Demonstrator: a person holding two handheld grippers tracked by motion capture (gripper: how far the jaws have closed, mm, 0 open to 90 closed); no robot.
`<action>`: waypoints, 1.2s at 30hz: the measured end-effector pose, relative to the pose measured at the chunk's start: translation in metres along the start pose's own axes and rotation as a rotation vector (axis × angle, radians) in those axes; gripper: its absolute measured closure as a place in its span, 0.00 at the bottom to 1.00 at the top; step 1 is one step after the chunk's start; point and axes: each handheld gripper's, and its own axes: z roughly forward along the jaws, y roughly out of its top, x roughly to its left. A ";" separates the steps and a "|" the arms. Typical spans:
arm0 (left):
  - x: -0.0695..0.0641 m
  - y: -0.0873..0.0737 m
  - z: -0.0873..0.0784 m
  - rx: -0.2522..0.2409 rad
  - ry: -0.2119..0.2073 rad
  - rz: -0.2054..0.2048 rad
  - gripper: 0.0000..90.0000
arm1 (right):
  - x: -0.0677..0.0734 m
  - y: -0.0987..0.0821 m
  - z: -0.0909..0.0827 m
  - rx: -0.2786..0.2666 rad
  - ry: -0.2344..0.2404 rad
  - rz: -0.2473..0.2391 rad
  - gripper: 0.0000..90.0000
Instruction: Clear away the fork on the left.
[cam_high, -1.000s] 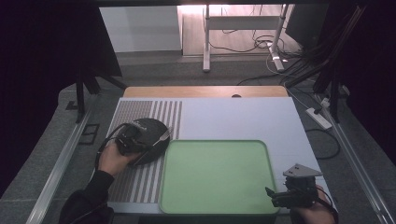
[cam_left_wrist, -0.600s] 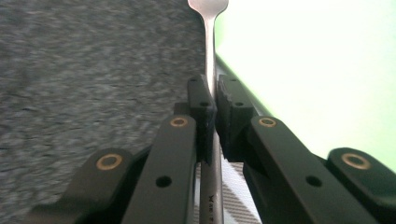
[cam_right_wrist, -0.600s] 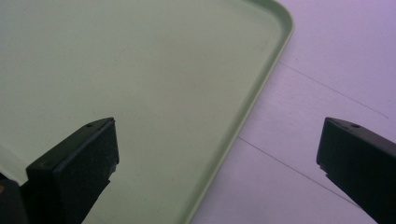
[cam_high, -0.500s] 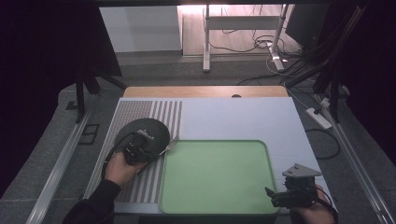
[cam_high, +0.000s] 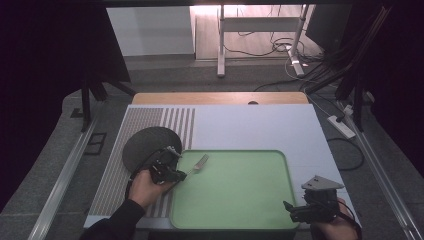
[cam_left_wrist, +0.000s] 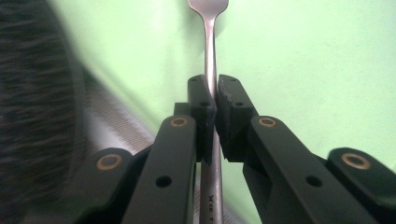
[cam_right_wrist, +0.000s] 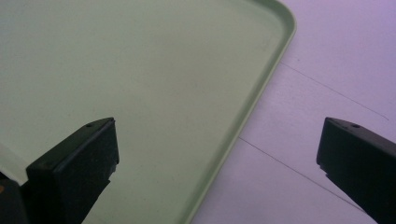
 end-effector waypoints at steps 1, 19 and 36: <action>-0.003 0.002 0.003 0.007 -0.005 0.006 0.93 | 0.000 0.000 0.000 0.000 0.000 0.000 0.00; -0.043 0.019 0.023 -0.052 0.010 0.111 0.71 | 0.001 0.000 0.001 0.014 0.008 -0.018 0.00; -0.042 0.033 0.041 -0.001 0.032 0.156 0.98 | 0.002 0.000 0.001 0.010 0.008 -0.026 0.00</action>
